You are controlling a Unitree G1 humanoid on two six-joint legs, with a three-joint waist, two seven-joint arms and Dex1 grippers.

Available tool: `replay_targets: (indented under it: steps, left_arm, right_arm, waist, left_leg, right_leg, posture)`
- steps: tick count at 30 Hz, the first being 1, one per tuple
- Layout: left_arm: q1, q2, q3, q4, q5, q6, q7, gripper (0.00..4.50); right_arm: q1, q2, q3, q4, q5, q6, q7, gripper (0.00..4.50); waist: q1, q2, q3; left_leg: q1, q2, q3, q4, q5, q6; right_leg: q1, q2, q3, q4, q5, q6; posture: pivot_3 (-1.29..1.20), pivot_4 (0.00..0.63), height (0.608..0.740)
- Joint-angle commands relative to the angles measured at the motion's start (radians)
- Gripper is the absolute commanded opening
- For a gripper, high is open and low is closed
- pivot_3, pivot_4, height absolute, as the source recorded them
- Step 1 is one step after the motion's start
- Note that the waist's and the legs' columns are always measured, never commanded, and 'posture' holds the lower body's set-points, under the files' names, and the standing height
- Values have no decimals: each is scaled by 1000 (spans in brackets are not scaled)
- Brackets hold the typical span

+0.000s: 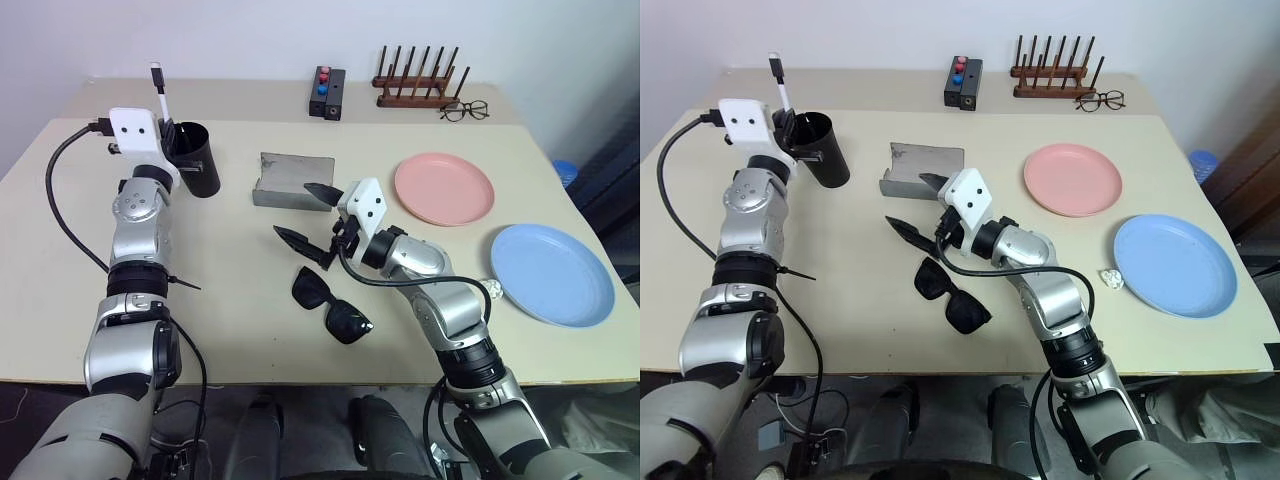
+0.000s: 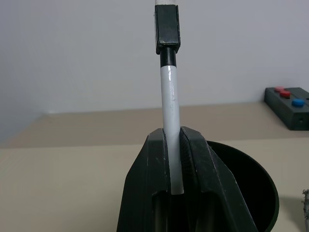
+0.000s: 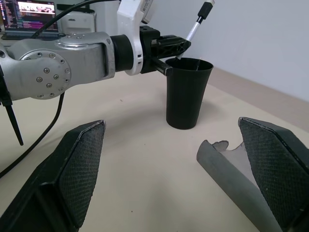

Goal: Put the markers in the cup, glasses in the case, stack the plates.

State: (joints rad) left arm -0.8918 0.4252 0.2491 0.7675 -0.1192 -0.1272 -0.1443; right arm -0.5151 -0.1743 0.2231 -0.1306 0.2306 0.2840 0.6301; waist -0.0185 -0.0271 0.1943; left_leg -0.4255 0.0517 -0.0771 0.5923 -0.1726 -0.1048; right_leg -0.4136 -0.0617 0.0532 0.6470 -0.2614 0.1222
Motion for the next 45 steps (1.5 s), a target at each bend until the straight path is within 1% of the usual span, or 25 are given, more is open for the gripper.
replay_targets:
  steps: [1,3,7,15,17,19,21,23,25,27,30,33,36,38,41,45]
  left_arm:
    - [-4,0,4,-25,-5,-16,1,491]
    - [-5,-1,4,-19,-2,-17,7,1254]
    - [-4,-8,5,-20,-5,-15,10,3190]
    - [2,-22,20,-45,-22,-12,18,3190]
    - [-4,-28,25,-83,-46,-4,5,3190]
    - [-15,-36,19,-147,-82,18,-44,3190]
    - [-22,-39,5,-211,-132,73,-130,3190]
    - [-23,-32,-30,-281,-168,149,-232,3749]
    - [-23,-14,-74,-334,-182,249,-318,4471]
    - [-27,19,-157,-361,-152,355,-418,4471]
    - [-91,23,-205,-271,-169,581,-494,4471]
    - [-148,26,-284,-155,-120,687,-580,4471]
    - [-202,23,-359,-27,-48,680,-644,4471]
    - [-248,13,-384,78,-17,661,-689,4471]
    - [-303,-4,-408,214,25,613,-739,4471]
    - [-351,-27,-411,335,72,545,-771,4471]
  right_arm:
    - [-13,8,-16,-26,7,-19,-8,4500]
    - [-12,7,-15,-28,7,-17,-8,4500]
    - [-7,4,-12,-33,7,-14,-8,4500]
    - [-6,0,-11,-36,10,-9,-5,4500]
    - [-5,-3,-13,-38,10,-6,-5,4500]
    - [-4,-12,-18,-38,10,-4,-2,4500]
    - [-4,-20,-23,-37,11,-4,0,4500]
    - [-6,-27,-28,-35,12,-4,1,4500]
    - [-8,-32,-31,-34,13,-4,2,4500]
    - [-10,-39,-35,-32,15,-5,2,4500]
    - [-10,-57,-42,-41,17,1,9,4500]
    - [0,-93,-44,-70,26,24,39,4500]
    - [22,-148,-47,-113,43,55,77,4500]
    - [55,-218,-53,-165,68,94,132,4500]
    - [98,-296,-68,-221,92,136,171,4500]
    - [131,-341,-83,-259,102,166,174,4500]
  waist:
    - [0,0,0]
    - [0,0,0]
    - [0,0,0]
    - [0,0,0]
    - [0,0,0]
    - [1,0,0]
    - [1,0,0]
    - [2,0,0]
    - [1,0,0]
    - [-2,0,0]
    - [-2,0,0]
    - [-4,1,1]
    - [-4,1,1]
    - [-3,1,1]
    - [-2,1,1]
    - [-3,1,1]
  left_leg:
    - [0,0,0,0,0,0]
    - [0,0,0,0,0,0]
    - [0,0,0,0,0,0]
    - [0,0,0,0,0,0]
    - [0,0,0,0,0,0]
    - [0,0,0,0,0,0]
    - [0,0,0,0,0,0]
    - [0,0,0,0,0,0]
    - [0,0,0,0,0,0]
    - [0,0,0,0,0,0]
    - [0,0,0,0,0,0]
    - [0,0,0,0,0,0]
    - [-1,0,0,0,0,0]
    - [-1,0,0,-1,0,1]
    - [-2,0,0,-1,0,1]
    - [-2,0,0,0,0,1]
  right_leg:
    - [0,0,0,0,0,0]
    - [0,0,0,0,0,0]
    - [0,0,0,0,0,0]
    - [0,0,0,0,0,0]
    - [0,0,0,0,0,0]
    - [0,0,0,0,0,0]
    - [0,0,0,0,0,0]
    - [0,0,0,0,0,0]
    - [0,0,0,0,0,0]
    - [0,0,0,0,0,0]
    - [0,0,0,0,0,0]
    - [0,0,0,0,0,0]
    - [0,0,0,-1,0,0]
    - [-1,0,0,-1,-1,0]
    - [-2,0,0,-2,-1,0]
    - [-2,0,0,-2,-2,-3]
  posture:
    - [0,150,738]
    - [0,150,738]
    - [0,150,738]
    - [0,150,738]
    - [0,150,738]
    - [0,150,738]
    - [0,150,738]
    - [0,150,738]
    - [0,150,738]
    - [0,150,738]
    - [0,150,738]
    - [0,150,738]
    - [0,150,738]
    - [0,150,738]
    - [0,150,738]
    - [0,150,738]
